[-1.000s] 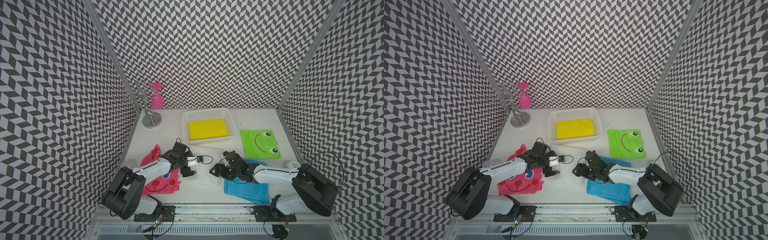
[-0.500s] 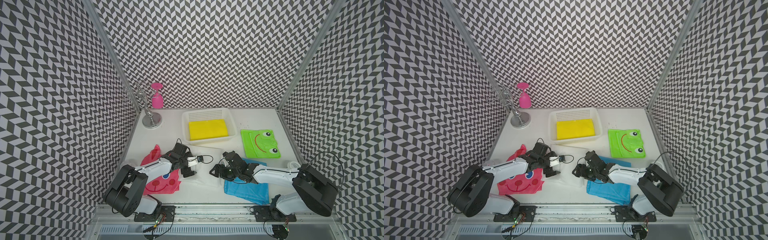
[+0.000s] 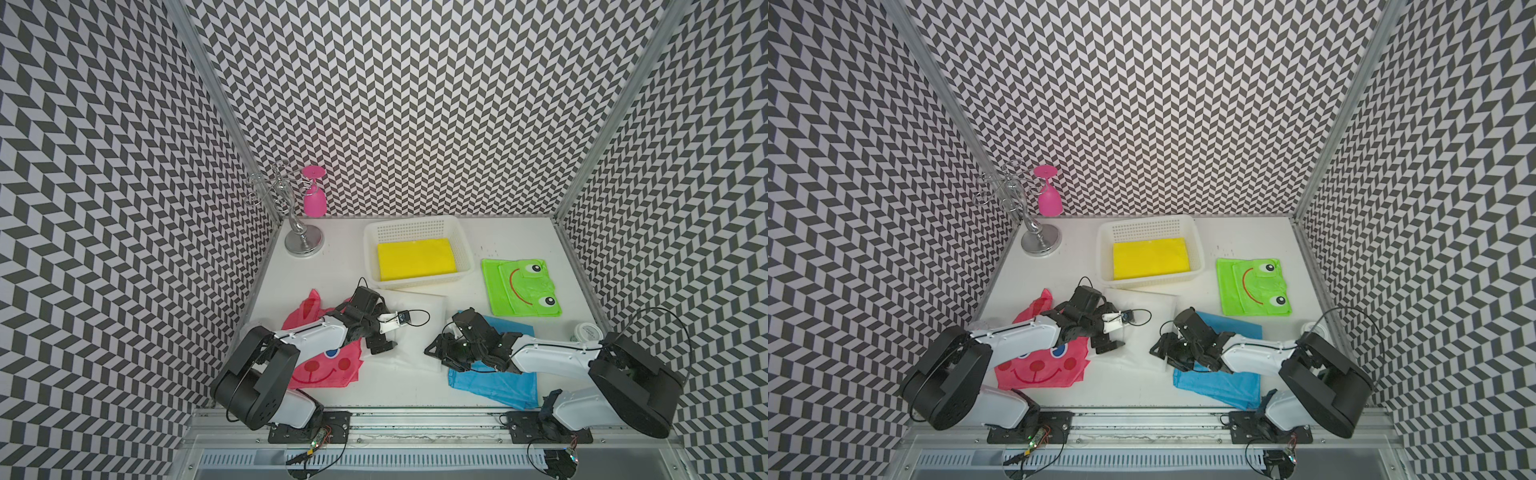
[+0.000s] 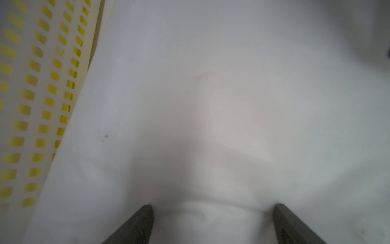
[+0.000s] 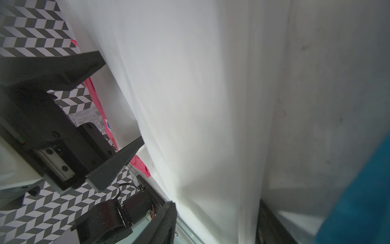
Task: Put the folded raincoat in the basket
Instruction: Pick up the raincoat from the center of the board.
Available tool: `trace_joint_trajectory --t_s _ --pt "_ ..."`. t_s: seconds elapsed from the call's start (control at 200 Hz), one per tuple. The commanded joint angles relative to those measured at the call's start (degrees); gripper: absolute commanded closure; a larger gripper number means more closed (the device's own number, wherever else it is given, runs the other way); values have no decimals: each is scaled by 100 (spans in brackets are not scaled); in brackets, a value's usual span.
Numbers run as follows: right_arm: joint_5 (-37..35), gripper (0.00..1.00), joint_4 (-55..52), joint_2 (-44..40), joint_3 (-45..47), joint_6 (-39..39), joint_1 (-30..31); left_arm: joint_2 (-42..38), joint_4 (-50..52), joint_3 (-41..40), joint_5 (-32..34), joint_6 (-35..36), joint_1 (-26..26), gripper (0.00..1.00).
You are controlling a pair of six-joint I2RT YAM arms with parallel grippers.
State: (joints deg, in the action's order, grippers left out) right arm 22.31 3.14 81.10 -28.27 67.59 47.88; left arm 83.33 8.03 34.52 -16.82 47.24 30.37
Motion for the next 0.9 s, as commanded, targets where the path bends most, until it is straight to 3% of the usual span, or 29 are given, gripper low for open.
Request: trace_joint_trajectory --t_s 0.0,0.015,0.05,0.33,0.496,0.731,0.896 --pt "-209 80 -440 -202 -49 -191 21 94 349 -220 271 100 -27 8" --pt "-231 94 -471 -243 -59 -244 18 81 364 -213 250 96 -45 8" --pt "-217 100 -469 -327 -64 -301 -2 40 418 -182 160 116 -98 7" --pt "627 100 -209 -411 -385 -629 -372 -562 1137 316 -1572 672 -870 3" --pt "1037 100 -179 -404 -563 -587 -621 -955 1700 549 -2688 1639 -1193 0" --pt "1907 100 325 -572 -728 74 -1136 -1133 1631 362 -3418 2409 -1235 0" --pt "1995 100 718 -666 -760 618 -1335 -1444 1050 -261 -3644 2491 -1196 0"
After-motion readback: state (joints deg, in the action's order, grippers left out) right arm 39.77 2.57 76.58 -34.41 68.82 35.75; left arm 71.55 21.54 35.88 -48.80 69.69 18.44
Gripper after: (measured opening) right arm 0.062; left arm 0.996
